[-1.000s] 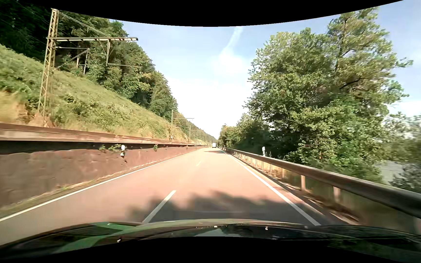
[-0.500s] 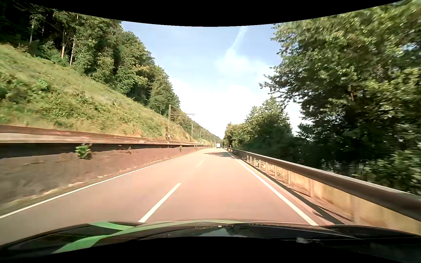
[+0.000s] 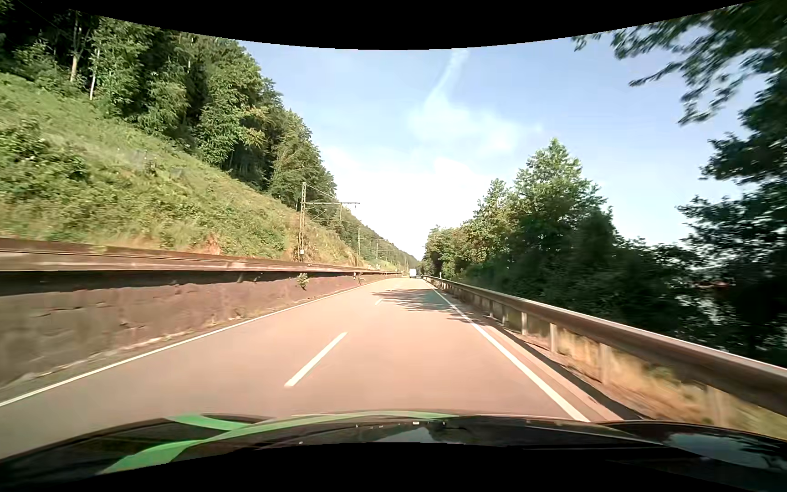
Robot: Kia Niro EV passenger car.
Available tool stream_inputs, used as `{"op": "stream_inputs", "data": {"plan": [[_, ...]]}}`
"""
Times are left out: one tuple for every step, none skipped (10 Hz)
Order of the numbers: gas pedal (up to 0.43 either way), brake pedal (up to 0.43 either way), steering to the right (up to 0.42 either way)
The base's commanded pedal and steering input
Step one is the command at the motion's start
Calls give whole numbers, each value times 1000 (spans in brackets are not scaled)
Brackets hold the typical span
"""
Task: Follow the waypoints while adhering to traffic rules and regulations
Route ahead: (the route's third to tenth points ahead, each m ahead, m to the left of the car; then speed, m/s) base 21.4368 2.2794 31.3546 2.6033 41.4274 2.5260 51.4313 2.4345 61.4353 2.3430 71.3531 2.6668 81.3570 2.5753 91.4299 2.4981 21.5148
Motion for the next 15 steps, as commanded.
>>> {"op": "stream_inputs", "data": {"plan": [[209, 0, -6], [209, 0, -5], [209, 0, -4], [189, 0, -3], [177, 0, -4], [177, 0, -4], [177, 0, -3], [169, 0, -3], [169, 0, -2], [169, 0, 2], [169, 0, 3], [169, 0, 3], [169, 0, 3], [169, 0, 3], [169, 0, 4]]}}
